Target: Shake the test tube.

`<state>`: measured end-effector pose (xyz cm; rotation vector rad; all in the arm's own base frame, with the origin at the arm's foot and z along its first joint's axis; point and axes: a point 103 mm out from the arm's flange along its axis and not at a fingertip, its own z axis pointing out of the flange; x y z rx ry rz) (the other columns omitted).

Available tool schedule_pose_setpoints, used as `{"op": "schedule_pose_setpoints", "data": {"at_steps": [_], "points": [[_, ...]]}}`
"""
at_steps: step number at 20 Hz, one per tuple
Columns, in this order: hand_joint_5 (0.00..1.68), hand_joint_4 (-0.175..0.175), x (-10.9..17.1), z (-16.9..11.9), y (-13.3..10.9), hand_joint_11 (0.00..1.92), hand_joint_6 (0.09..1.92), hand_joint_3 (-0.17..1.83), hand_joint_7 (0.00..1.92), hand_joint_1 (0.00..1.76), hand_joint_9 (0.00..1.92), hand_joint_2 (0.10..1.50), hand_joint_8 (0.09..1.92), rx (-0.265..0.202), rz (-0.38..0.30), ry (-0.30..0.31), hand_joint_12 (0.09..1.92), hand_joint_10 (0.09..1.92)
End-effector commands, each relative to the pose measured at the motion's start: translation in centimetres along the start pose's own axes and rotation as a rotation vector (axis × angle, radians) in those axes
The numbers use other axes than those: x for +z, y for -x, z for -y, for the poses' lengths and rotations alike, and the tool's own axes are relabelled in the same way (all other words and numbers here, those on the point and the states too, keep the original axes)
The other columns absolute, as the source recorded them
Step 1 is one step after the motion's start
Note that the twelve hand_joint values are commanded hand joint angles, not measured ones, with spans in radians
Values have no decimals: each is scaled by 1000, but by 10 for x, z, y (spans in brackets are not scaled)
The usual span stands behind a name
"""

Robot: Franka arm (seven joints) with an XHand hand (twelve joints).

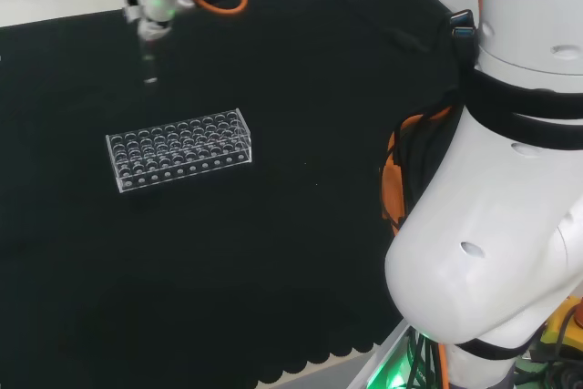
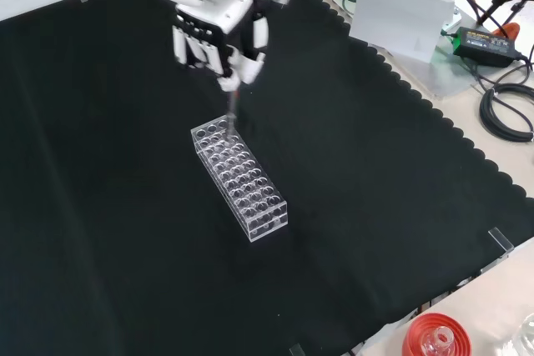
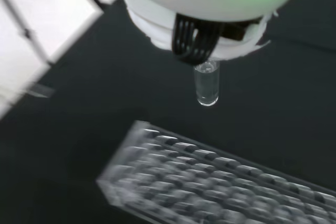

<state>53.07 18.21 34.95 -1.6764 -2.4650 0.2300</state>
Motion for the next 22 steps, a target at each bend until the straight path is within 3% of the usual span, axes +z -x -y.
{"op": "schedule_pose_setpoints", "data": {"at_steps": [1,3,6,18,22], "points": [[1493,-175,4,22,94,1017,159,535,1878,1437,1494,639,215,220,83,-36,1149,228],[1493,-175,1,21,94,1016,160,535,1878,1437,1494,639,214,218,79,-28,1149,228],[1493,-175,1,13,77,1016,161,535,1878,1437,1494,639,214,177,52,-21,1149,228],[1491,-175,4,-22,-44,1016,164,536,1880,1437,1494,638,211,-87,-81,-7,1150,229],[1491,-175,4,-26,-52,1015,165,536,1880,1437,1494,638,210,-106,-79,-13,1150,229]]}}
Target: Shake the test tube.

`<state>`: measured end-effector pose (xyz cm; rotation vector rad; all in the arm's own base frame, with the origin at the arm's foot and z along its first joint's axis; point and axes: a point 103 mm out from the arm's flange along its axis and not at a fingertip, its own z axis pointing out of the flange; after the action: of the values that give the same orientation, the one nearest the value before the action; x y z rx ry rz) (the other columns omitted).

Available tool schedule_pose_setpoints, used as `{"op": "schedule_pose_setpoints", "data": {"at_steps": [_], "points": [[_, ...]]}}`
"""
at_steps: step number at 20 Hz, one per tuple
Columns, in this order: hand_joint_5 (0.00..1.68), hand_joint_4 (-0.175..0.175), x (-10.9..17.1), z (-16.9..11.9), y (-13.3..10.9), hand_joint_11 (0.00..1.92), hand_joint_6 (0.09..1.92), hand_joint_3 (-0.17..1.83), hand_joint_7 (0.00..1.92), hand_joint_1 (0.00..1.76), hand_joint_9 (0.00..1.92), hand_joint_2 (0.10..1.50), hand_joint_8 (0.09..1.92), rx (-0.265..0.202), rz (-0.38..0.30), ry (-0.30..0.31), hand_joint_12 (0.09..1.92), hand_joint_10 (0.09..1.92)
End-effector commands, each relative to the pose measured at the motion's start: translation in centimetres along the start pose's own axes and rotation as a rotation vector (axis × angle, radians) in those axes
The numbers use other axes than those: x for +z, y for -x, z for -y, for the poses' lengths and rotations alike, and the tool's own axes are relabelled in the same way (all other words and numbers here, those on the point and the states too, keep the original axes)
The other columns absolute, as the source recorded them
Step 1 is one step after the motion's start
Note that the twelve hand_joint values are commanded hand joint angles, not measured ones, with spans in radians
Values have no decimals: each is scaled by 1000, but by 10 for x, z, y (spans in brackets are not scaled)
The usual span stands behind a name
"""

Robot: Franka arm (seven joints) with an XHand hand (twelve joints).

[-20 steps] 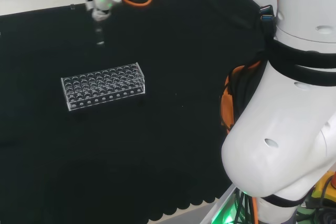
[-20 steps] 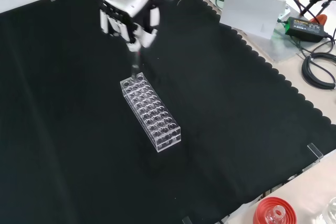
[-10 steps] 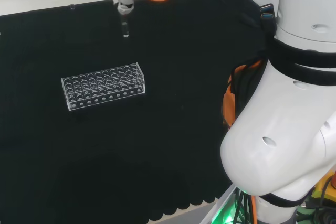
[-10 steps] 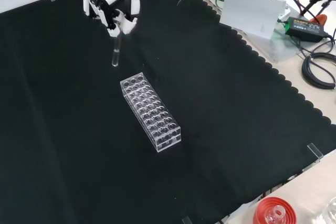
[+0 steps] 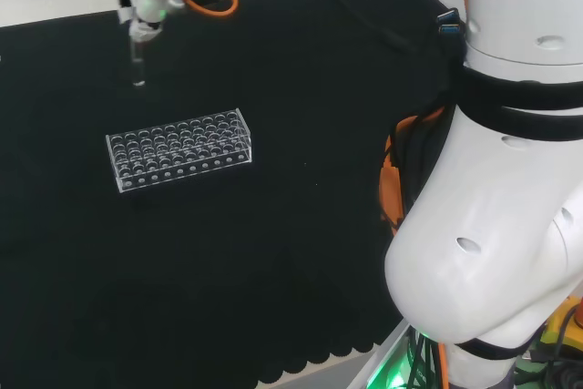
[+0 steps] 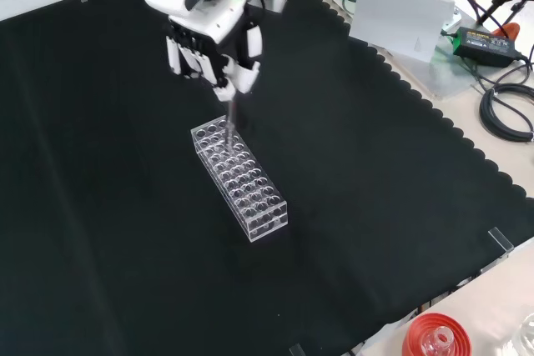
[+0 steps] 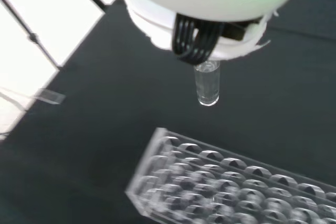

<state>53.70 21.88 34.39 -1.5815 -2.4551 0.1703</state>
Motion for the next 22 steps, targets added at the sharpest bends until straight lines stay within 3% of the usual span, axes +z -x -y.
{"op": "schedule_pose_setpoints", "data": {"at_steps": [1,4,9,14,17,22], "points": [[1491,-175,4,-6,-17,1015,166,536,1880,1437,1494,638,210,-43,-2,-13,1150,229],[1490,-175,9,-3,0,1015,166,536,1881,1437,1494,638,210,-12,30,-34,1150,229],[1489,-175,15,5,42,1015,168,536,1881,1437,1493,638,209,79,82,-61,1150,230],[1489,-175,7,16,80,1014,169,536,1882,1437,1493,639,208,161,91,-53,1150,230],[1488,-175,6,20,88,1014,170,536,1882,1437,1493,639,207,182,97,-50,1150,231],[1488,-175,5,21,88,1014,172,536,1882,1437,1492,639,206,175,93,-41,1151,231]]}}
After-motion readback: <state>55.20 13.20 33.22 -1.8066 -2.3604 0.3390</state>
